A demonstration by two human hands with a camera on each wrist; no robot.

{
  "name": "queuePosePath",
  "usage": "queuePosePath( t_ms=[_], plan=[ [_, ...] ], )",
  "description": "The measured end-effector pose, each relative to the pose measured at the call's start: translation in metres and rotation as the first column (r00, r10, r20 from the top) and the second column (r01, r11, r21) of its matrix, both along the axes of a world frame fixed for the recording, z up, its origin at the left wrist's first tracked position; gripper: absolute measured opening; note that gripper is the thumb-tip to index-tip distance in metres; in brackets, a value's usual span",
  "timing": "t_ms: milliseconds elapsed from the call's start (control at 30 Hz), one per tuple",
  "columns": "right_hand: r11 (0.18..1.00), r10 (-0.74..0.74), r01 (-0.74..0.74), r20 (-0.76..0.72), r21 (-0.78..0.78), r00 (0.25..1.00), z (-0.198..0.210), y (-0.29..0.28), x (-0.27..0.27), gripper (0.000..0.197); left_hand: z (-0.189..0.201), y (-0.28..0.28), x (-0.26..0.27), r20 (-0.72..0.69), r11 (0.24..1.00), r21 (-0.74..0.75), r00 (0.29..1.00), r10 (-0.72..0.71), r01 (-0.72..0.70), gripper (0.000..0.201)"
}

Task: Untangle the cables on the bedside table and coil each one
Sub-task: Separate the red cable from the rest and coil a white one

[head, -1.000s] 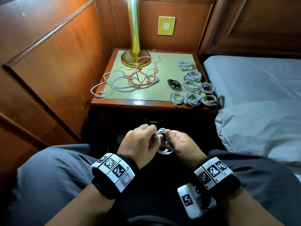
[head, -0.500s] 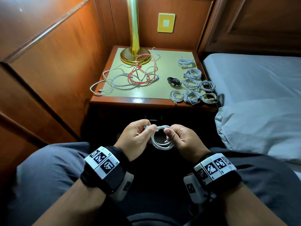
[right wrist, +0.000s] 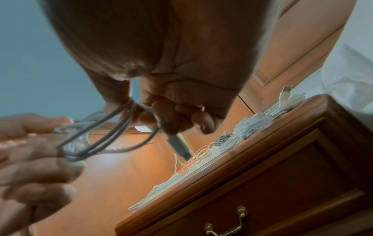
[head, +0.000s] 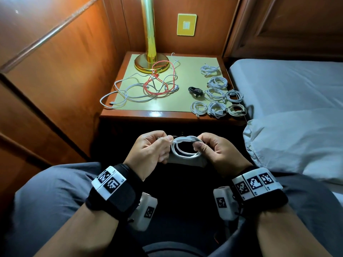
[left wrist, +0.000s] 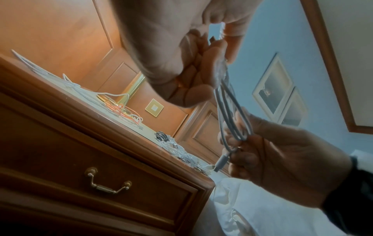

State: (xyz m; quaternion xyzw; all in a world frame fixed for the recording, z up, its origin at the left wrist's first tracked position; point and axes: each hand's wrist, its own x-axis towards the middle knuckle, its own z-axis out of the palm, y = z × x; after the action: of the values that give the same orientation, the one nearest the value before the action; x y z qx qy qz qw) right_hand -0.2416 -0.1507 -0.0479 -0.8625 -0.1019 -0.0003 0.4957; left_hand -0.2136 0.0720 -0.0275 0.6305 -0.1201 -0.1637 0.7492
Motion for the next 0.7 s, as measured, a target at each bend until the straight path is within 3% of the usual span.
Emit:
queuePosePath(
  t_ms=[167, 367, 467, 567, 633, 700],
  plan=[
    [0.992, -0.102, 0.11, 0.129, -0.06, 0.986, -0.004, -0.003, 0.003, 0.019, 0.003, -0.006, -0.003, 0.007, 0.996, -0.017, 0.997, -0.082, 0.082, 0.035],
    [0.871, -0.271, 0.377, 0.332, -0.315, 0.904, -0.02, 0.01, 0.001, 0.044, -0.002, -0.014, -0.011, -0.163, 0.99, -0.081, 0.978, -0.127, 0.116, 0.03],
    [0.916, -0.262, 0.334, 0.302, -0.22, 0.917, -0.023, 0.014, -0.003, 0.038, -0.006, -0.006, -0.008, -0.121, 0.977, 0.145, 0.983, -0.139, 0.156, 0.034],
    [0.956, -0.224, 0.262, 0.251, -0.13, 0.942, -0.022, 0.019, -0.008, 0.033, -0.017, 0.009, 0.0, -0.012, 0.857, 0.489, 0.984, -0.178, 0.161, 0.036],
    [0.973, -0.212, 0.225, 0.184, -0.058, 0.96, -0.02, 0.024, -0.009, 0.033, -0.022, 0.014, 0.003, -0.005, 0.818, 0.562, 0.99, -0.143, 0.121, 0.039],
    [0.978, -0.208, 0.207, 0.092, 0.019, 0.974, -0.018, 0.027, -0.007, 0.035, -0.022, 0.013, 0.003, -0.038, 0.855, 0.514, 0.997, -0.061, 0.072, 0.029]
  ],
)
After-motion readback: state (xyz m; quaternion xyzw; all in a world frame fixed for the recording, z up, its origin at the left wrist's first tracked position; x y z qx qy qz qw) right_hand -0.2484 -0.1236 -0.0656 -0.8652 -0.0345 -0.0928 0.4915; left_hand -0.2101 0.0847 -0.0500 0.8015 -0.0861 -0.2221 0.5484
